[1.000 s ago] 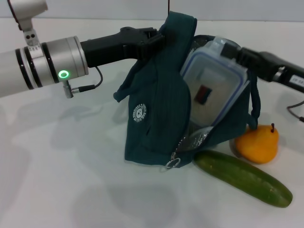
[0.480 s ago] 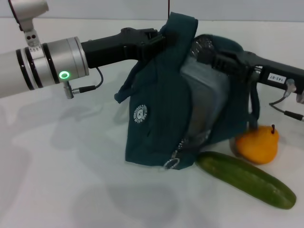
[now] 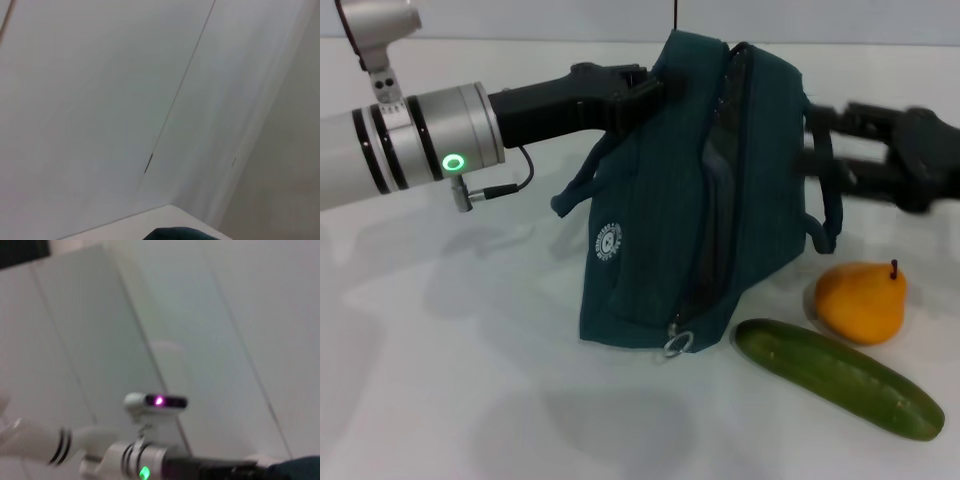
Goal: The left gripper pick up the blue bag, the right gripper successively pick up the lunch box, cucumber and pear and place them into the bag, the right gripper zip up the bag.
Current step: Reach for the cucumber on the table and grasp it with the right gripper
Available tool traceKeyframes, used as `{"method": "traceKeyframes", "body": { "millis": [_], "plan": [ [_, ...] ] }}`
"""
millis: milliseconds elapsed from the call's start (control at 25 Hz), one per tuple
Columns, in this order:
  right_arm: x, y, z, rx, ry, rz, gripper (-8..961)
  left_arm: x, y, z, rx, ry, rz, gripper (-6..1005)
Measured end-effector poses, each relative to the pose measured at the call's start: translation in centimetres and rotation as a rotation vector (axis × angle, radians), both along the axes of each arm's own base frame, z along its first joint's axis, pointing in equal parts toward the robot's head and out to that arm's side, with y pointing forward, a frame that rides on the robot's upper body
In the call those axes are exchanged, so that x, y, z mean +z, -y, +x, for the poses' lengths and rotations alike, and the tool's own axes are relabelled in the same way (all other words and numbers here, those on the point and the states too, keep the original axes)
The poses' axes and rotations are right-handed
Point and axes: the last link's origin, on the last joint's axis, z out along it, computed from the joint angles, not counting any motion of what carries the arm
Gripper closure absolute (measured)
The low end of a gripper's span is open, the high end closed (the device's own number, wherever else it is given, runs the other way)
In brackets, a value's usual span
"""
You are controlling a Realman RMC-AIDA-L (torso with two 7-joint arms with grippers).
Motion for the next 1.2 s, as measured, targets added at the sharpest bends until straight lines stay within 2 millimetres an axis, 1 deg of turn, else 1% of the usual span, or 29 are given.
{"method": "traceKeyframes", "body": {
  "millis": [120, 200, 320, 360, 520, 560, 600, 760, 960, 1200],
  "plan": [
    [1.7, 1.5, 0.2, 0.058, 0.081, -0.039, 418, 0.0, 0.2, -0.3, 0.009, -0.003, 0.0, 883],
    [2.5, 2.3, 0.4, 0.067, 0.136, -0.07, 374, 0.1, 0.1, -0.6, 0.016, -0.01, 0.005, 883],
    [3.0, 3.3, 0.5, 0.034, 0.282, -0.142, 293, 0.0, 0.0, -0.7, 0.027, -0.018, 0.01, 884],
    [2.7, 3.4, 0.4, 0.019, 0.331, -0.164, 263, 0.0, -0.1, -0.7, 0.029, -0.021, 0.012, 884],
    [1.0, 3.4, -1.3, -0.003, 0.51, -0.253, 280, -0.2, -0.2, -0.7, 0.027, -0.028, 0.018, 885],
    [-0.3, 2.9, -2.7, -0.018, 0.638, -0.302, 285, -0.2, -0.2, -0.7, 0.027, -0.028, 0.018, 885],
    [-0.3, 2.9, -2.7, -0.018, 0.638, -0.302, 289, -0.2, -0.2, -0.7, 0.026, -0.028, 0.017, 885],
    [-1.9, 1.6, -4.6, -0.073, 0.843, -0.312, 307, -0.4, -0.6, -0.2, 0.021, -0.035, 0.018, 885],
    [-2.4, 0.7, -5.8, -0.105, 0.939, -0.289, 311, -0.7, -0.9, 0.3, 0.009, -0.044, 0.021, 885],
    [-4.0, 0.4, -6.3, -0.1, 1.027, -0.281, 310, -0.8, -1.1, 0.4, 0.011, -0.049, 0.024, 885]
  ]
}}
